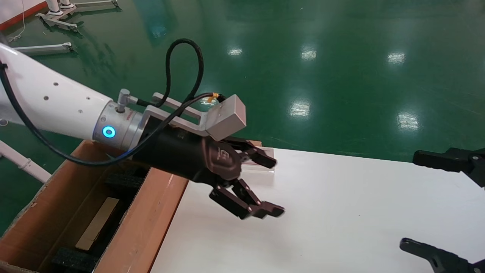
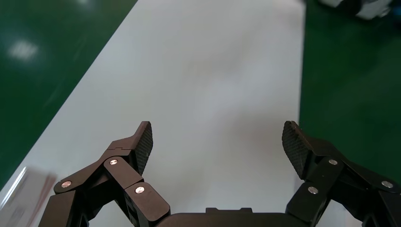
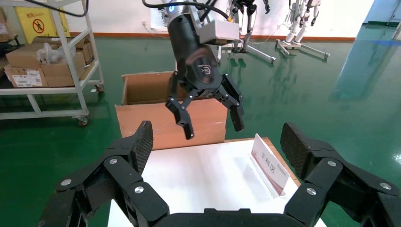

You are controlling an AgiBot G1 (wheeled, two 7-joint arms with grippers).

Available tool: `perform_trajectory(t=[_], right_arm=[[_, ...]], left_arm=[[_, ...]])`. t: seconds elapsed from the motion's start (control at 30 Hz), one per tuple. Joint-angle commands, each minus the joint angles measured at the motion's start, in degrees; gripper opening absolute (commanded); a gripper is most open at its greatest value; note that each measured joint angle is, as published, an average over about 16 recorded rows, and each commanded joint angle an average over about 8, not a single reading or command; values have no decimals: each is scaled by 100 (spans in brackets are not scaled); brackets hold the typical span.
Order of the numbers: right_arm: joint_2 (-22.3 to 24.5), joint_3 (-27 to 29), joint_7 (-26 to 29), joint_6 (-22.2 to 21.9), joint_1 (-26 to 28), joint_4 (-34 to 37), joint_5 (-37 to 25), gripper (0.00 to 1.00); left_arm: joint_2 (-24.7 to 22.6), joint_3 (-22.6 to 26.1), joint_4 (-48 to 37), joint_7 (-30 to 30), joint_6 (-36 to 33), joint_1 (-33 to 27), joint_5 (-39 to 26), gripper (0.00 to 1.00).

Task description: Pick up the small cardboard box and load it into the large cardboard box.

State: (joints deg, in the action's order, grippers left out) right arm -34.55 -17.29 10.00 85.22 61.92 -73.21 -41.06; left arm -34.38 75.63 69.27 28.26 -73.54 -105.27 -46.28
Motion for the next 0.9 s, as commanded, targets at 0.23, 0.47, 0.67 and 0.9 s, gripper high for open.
perform_trajectory(t=[0.23, 0.47, 0.67, 0.9], right_arm=[[1, -2, -1, -1, 0, 0, 1, 100], [2, -4, -2, -2, 1, 0, 3, 100], [2, -5, -3, -2, 1, 0, 4, 100], [3, -7, -4, -3, 1, 0, 5, 100]], left_arm=[[-18, -1681, 122, -494, -343, 1233, 125, 100], [-34, -3145, 227, -924, -641, 2306, 233, 100], [-47, -4404, 319, -1293, -898, 3229, 327, 100], [-61, -5723, 413, -1676, -1164, 4194, 423, 100]])
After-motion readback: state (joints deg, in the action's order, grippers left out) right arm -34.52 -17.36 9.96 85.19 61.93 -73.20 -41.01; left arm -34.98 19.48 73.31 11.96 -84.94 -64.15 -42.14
